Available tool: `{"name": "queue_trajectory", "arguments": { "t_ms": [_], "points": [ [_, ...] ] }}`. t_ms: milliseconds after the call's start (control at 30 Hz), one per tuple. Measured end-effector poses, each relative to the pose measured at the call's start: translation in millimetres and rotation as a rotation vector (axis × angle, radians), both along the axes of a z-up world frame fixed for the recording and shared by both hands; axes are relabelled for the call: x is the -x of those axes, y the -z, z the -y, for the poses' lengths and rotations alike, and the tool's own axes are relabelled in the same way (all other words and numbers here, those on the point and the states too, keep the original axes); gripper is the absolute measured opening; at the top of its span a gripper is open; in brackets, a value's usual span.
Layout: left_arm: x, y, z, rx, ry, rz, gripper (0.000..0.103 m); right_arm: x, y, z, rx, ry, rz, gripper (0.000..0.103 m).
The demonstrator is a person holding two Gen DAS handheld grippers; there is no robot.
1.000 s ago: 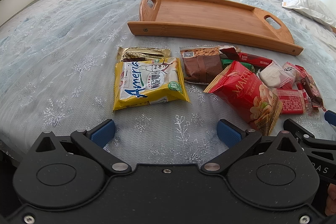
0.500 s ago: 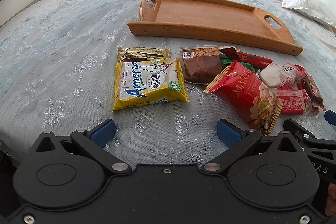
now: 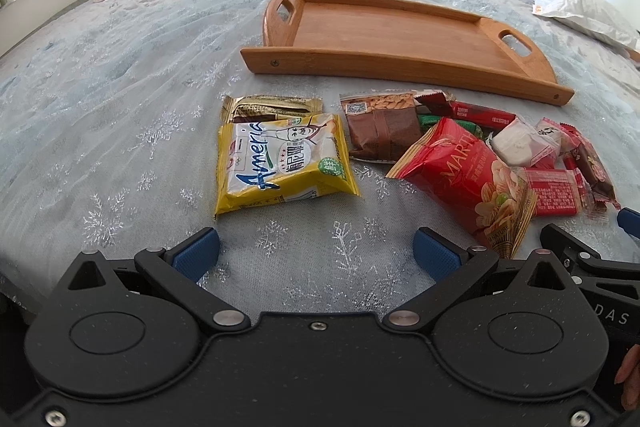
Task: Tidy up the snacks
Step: 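Grasp the red MARTI nut bag with the left tool while the right tool grasps the chocolate bar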
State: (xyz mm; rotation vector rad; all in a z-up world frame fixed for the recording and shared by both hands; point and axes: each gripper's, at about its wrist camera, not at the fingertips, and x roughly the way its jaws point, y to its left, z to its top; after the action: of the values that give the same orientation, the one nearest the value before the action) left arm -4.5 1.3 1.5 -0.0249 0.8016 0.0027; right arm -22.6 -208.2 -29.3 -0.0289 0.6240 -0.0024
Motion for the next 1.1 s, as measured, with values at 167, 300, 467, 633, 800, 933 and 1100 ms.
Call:
{"name": "queue_trajectory", "arguments": {
  "t_ms": [167, 300, 467, 633, 800, 933, 1100],
  "points": [
    [2.8, 2.9, -0.9, -0.008, 0.013, 0.034, 0.103, 1.1, 1.4, -4.4, 0.013, 0.010, 0.010, 0.103],
    [5.6, 3.0, 2.0, -0.020, 0.010, 0.053, 0.103, 1.8, 1.4, -3.4, 0.006, 0.001, 0.021, 0.103],
    [10.8, -2.4, 2.7, -0.008, 0.030, 0.061, 0.103, 7.6, -0.5, -0.3, 0.011, -0.016, 0.056, 0.103],
    [18.0, -12.4, 6.6, 0.005, 0.076, 0.100, 0.103, 14.3, -7.1, 3.5, 0.018, -0.008, 0.104, 0.103],
    [23.7, -26.5, 15.8, 0.016, 0.134, 0.176, 0.103, 17.0, -16.0, 16.5, -0.020, 0.008, 0.142, 0.103],
    [22.8, -33.1, 24.8, 0.045, 0.194, 0.200, 0.103, 15.0, -20.8, 29.0, -0.058, 0.039, 0.156, 0.100],
    [14.2, -35.8, 37.0, 0.077, 0.252, 0.185, 0.103, 11.4, -21.7, 37.8, -0.095, 0.056, 0.154, 0.087]
  ]
}}
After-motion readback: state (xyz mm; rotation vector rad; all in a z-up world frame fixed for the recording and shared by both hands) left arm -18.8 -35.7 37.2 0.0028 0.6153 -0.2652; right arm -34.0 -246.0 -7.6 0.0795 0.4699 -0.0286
